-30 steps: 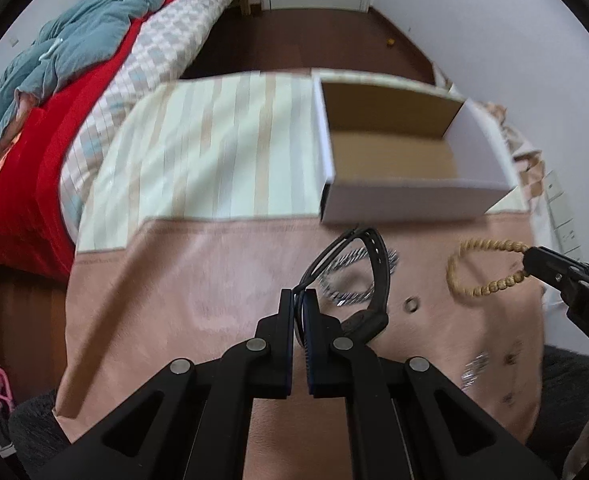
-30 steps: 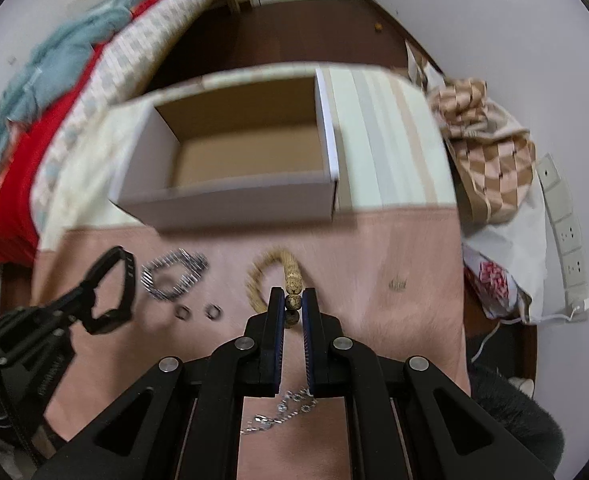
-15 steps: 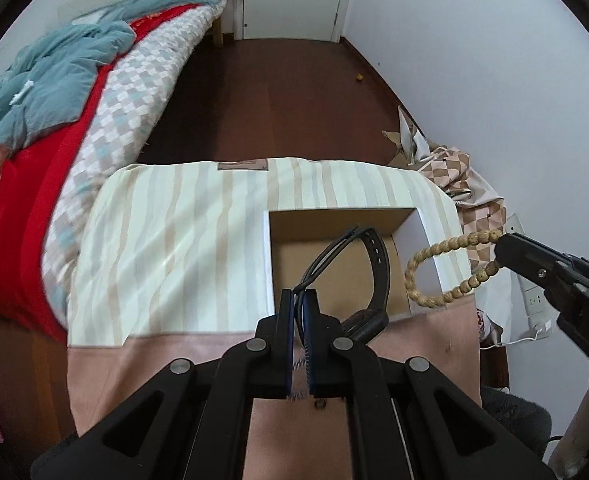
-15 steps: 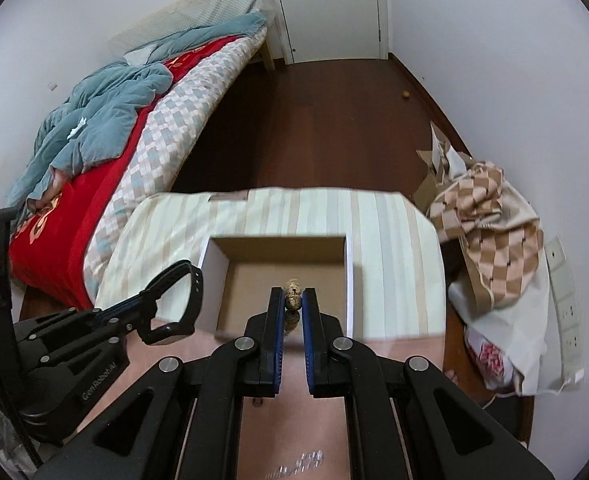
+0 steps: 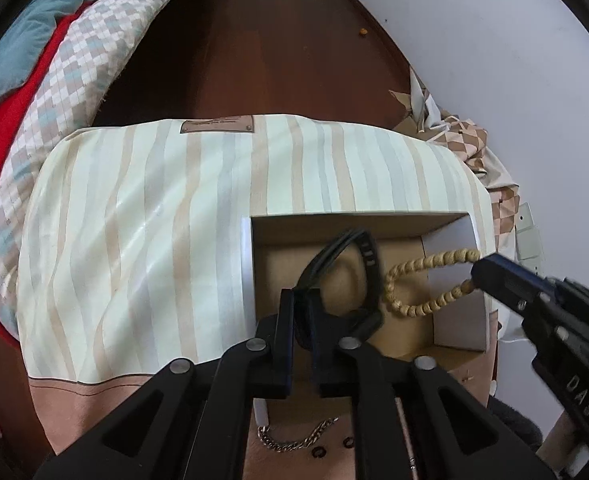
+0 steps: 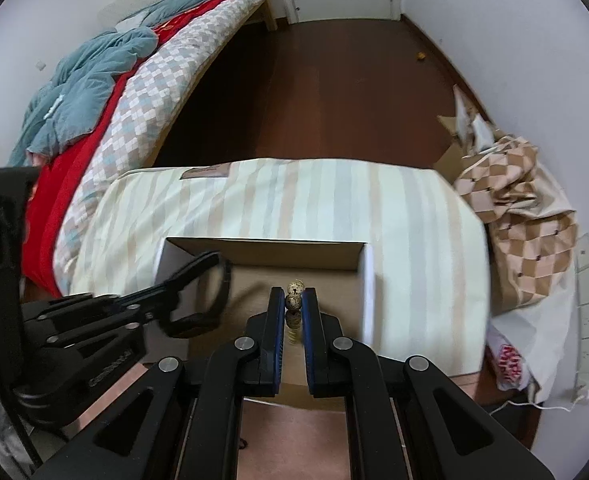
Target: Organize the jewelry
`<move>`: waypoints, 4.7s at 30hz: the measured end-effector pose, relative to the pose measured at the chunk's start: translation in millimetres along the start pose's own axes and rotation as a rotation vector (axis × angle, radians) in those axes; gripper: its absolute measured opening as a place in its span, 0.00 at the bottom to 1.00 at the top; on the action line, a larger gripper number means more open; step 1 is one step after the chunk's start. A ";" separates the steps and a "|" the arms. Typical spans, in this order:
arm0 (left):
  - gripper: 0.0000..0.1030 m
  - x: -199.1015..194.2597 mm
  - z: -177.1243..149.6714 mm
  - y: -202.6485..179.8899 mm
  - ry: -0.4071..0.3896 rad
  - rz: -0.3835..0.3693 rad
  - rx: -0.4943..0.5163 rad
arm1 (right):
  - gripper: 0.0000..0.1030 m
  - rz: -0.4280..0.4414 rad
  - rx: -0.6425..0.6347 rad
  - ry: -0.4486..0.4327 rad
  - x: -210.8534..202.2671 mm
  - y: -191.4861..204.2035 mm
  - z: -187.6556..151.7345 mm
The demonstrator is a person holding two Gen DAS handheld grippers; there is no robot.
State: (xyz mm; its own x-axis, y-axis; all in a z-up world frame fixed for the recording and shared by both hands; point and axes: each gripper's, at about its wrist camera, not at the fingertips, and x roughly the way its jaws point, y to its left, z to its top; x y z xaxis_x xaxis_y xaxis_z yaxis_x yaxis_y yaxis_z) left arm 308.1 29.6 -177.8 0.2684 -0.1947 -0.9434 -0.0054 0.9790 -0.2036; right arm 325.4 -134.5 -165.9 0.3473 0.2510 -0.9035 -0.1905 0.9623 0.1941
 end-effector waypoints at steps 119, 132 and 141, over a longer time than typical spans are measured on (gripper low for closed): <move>0.05 -14.6 -136.3 23.7 -0.111 0.030 0.040 | 0.02 0.001 0.266 -0.155 -66.0 -20.9 -152.9; 0.03 -124.8 -87.3 -7.0 -0.277 -0.126 0.088 | 0.01 0.066 0.185 -0.250 -117.4 -6.5 -95.1; 0.03 -107.1 -37.9 -26.0 -0.250 -0.148 0.111 | 0.01 0.046 0.100 -0.214 -95.1 -8.6 -21.2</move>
State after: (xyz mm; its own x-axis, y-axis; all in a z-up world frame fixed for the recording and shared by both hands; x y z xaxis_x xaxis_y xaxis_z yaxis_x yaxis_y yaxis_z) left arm 242.9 22.7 -81.3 0.4869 -0.3283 -0.8094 0.1532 0.9444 -0.2909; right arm 274.6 -168.9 -89.8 0.5293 0.3007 -0.7934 -0.1226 0.9524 0.2792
